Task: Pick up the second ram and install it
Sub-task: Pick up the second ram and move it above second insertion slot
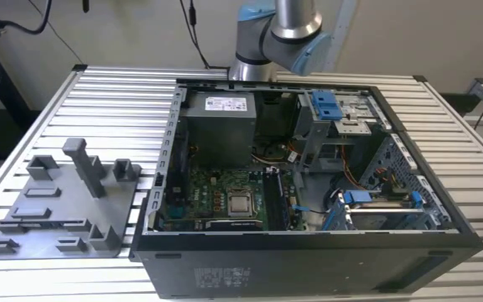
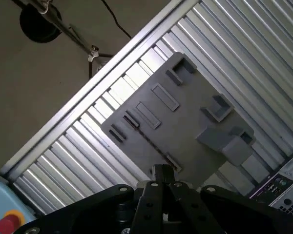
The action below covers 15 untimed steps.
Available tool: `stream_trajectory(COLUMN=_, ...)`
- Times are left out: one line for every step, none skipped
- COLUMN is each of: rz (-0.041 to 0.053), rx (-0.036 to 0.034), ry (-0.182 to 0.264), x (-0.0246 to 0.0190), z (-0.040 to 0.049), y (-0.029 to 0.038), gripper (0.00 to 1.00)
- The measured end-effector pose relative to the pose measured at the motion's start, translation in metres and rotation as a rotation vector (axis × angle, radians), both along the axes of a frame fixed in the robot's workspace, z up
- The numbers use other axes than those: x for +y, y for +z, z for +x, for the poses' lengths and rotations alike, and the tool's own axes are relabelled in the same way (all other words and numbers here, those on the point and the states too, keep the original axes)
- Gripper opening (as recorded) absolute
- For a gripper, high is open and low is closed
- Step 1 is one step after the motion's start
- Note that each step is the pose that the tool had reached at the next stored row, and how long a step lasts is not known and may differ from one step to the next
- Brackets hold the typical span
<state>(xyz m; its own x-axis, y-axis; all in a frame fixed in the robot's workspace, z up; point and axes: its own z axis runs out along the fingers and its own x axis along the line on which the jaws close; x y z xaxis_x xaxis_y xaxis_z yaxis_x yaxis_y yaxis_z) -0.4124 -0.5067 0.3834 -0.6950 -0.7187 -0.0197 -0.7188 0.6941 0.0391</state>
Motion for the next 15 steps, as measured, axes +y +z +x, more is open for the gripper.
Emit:
stream_trajectory(rz=0.0000, rx=0.0000, ry=0.010, x=0.0000, z=0.0003, y=0.0000, gripper=0.11)
stream_trajectory(rz=0.0000, rx=-0.0001, ry=0.020, x=0.0000, z=0.0005, y=-0.0001, gripper=0.11)
stream_trajectory(rz=0.0000, rx=-0.0001, ry=0.030, x=-0.0001, z=0.0007, y=-0.0001, gripper=0.11)
stream_trajectory(rz=0.0001, rx=-0.0001, ry=0.040, x=-0.0001, z=0.0009, y=-0.0002, gripper=0.11)
stream_trajectory(rz=0.0000, rx=-0.0001, ry=0.051, x=-0.0001, z=0.0009, y=-0.0001, gripper=0.11)
stream_trajectory(rz=0.0000, rx=-0.0003, ry=0.063, x=-0.0001, z=0.0010, y=-0.0001, gripper=0.11)
stream_trajectory(rz=0.0000, rx=-0.0009, ry=0.076, x=-0.0001, z=0.0010, y=-0.0001, gripper=0.11)
stream_trajectory(rz=-0.0002, rx=-0.0021, ry=0.089, x=-0.0001, z=0.0011, y=-0.0001, gripper=0.11)
stream_trajectory(rz=-0.0005, rx=-0.0041, ry=0.101, x=-0.0001, z=0.0011, y=-0.0001, gripper=0.11)
stream_trajectory(rz=-0.0013, rx=-0.0069, ry=0.114, x=-0.0001, z=0.0011, y=0.0000, gripper=0.11)
stream_trajectory(rz=-0.0023, rx=-0.0112, ry=0.126, x=-0.0001, z=0.0011, y=0.0000, gripper=0.11)
stream_trajectory(rz=-0.0033, rx=-0.0160, ry=0.138, x=-0.0001, z=0.0011, y=-0.0001, gripper=0.11)
stream_trajectory(rz=-0.0043, rx=-0.0204, ry=0.150, x=-0.0001, z=0.0011, y=-0.0001, gripper=0.11)
stream_trajectory(rz=-0.0048, rx=-0.0236, ry=0.163, x=-0.0001, z=0.0011, y=-0.0001, gripper=0.11)
stream_trajectory(rz=-0.0048, rx=-0.0261, ry=0.175, x=-0.0001, z=0.0012, y=-0.0002, gripper=0.11)
